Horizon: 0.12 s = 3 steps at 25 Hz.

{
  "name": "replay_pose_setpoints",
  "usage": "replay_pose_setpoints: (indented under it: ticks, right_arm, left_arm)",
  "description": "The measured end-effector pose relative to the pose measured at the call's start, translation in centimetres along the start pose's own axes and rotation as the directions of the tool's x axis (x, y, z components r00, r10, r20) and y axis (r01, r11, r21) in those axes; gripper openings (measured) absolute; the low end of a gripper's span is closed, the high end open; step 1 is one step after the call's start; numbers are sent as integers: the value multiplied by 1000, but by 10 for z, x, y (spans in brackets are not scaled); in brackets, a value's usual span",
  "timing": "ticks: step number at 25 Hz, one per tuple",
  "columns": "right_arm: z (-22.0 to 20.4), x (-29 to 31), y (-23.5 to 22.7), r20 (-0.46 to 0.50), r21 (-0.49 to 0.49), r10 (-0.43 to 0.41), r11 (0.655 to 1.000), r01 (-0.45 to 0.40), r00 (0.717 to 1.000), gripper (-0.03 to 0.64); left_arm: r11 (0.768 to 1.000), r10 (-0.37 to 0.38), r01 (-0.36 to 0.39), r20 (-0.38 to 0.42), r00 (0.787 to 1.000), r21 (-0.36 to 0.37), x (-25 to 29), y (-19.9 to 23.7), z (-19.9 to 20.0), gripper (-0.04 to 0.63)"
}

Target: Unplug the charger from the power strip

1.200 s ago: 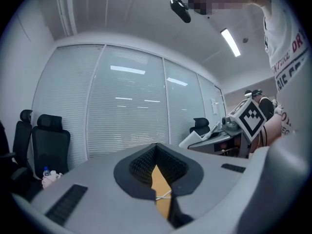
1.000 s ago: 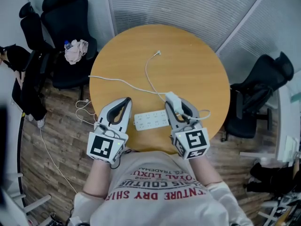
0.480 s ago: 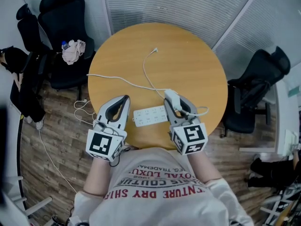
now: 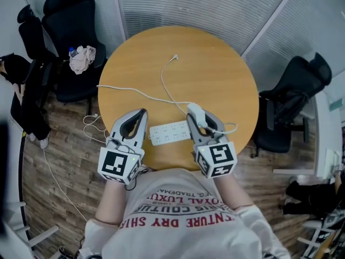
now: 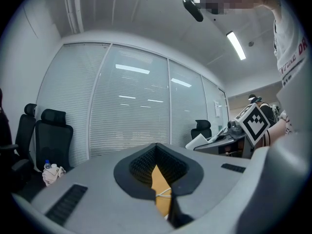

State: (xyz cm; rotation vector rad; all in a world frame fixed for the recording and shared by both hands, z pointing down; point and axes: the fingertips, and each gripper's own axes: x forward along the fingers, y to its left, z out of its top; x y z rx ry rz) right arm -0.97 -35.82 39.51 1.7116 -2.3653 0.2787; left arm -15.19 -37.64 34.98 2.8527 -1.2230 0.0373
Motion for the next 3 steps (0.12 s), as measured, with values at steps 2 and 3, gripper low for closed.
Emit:
replay_pose_setpoints:
  ticks: [2,3]
  right_arm:
    - [3,0,-2,2,-4,3,1000,-3,1000,155]
    - [4,1,-3,2,-7,4,1000,-4,1000,155]
  left_arm:
    - [1000,-3,3,-5,1000,5,3,-2,-1,29]
    - [1000,-4,4,-7,1000,7,4,-3,-1,29]
